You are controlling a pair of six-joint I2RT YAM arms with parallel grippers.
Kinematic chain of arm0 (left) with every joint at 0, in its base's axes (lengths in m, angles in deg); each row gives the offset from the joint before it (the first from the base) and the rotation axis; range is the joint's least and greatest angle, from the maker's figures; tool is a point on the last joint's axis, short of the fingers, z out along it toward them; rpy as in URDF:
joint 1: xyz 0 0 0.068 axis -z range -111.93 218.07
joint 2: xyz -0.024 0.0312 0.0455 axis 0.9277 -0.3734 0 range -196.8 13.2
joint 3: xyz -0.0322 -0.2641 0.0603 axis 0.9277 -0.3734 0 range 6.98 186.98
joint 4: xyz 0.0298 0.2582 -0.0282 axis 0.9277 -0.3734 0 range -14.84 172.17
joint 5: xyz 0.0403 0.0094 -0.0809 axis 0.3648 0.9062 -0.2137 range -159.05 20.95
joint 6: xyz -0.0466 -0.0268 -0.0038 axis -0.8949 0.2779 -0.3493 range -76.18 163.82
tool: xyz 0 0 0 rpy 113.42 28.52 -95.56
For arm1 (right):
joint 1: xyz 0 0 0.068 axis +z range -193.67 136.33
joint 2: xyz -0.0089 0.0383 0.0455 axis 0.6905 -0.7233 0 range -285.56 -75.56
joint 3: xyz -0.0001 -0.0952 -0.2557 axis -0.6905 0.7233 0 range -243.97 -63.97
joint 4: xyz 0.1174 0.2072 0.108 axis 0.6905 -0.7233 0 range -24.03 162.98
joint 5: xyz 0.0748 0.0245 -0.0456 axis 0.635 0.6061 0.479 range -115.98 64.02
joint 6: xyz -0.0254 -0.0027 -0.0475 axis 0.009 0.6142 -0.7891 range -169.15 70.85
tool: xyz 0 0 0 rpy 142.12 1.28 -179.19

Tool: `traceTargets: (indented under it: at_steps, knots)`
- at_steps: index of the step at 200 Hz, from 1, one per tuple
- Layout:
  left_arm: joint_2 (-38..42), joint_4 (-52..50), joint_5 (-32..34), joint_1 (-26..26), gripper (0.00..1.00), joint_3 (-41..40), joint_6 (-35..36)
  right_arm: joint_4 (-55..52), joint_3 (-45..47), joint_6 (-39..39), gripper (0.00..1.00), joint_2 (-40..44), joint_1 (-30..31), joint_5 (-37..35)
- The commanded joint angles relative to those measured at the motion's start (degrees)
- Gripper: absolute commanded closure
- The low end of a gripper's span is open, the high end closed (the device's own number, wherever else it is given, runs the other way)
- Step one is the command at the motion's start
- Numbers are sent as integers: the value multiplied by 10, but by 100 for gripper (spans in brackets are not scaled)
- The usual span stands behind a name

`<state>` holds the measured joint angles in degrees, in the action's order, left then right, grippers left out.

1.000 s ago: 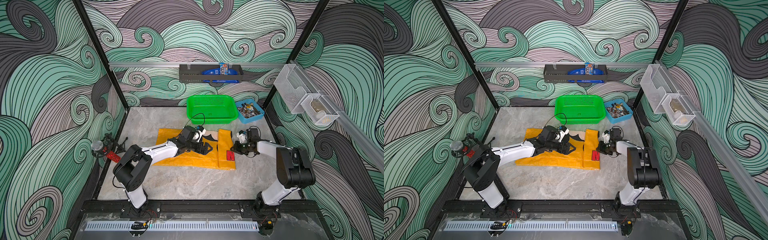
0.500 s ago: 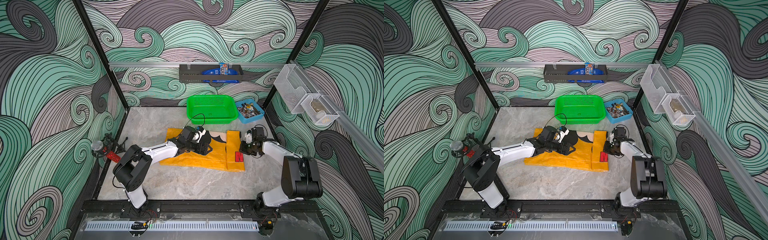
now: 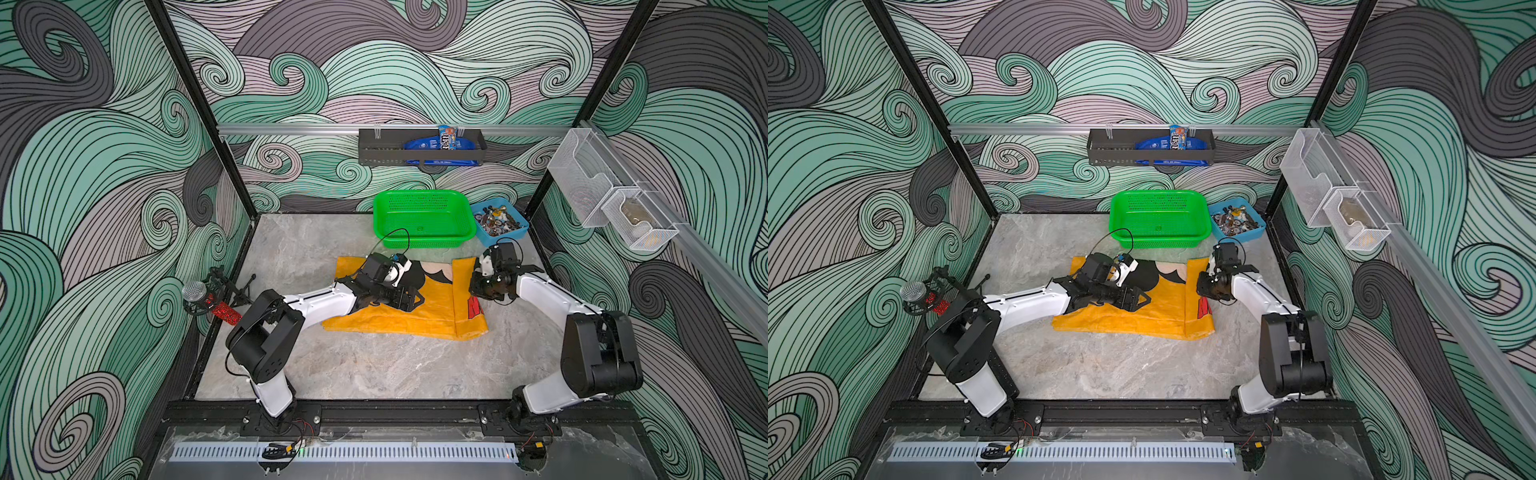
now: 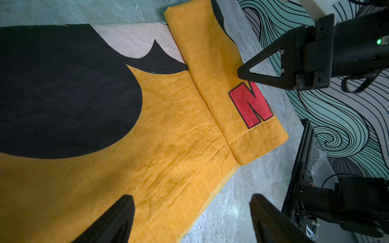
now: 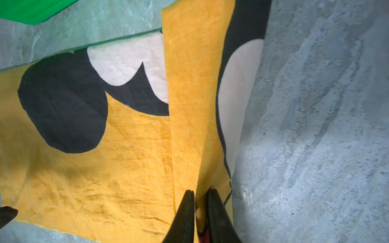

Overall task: Roll up the pillowcase
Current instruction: Roll the pillowcase at the center of the board.

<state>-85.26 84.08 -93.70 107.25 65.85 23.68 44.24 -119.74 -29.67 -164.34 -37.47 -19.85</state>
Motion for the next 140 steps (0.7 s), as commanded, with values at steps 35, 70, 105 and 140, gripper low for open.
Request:
traceTargets:
  at_steps: [35,70,105,140]
  knots:
    - [17,-1,-7,-2,11,-8,4,-6,-46,37,83,-31,63,17]
    - [18,2,-9,-2,11,-16,3,-5,-72,52,84,-62,104,18]
    - [28,4,-6,-2,11,-24,3,-4,-94,59,84,-94,144,19]
    - [39,4,-5,-2,11,-35,0,12,-109,72,83,-125,171,20]
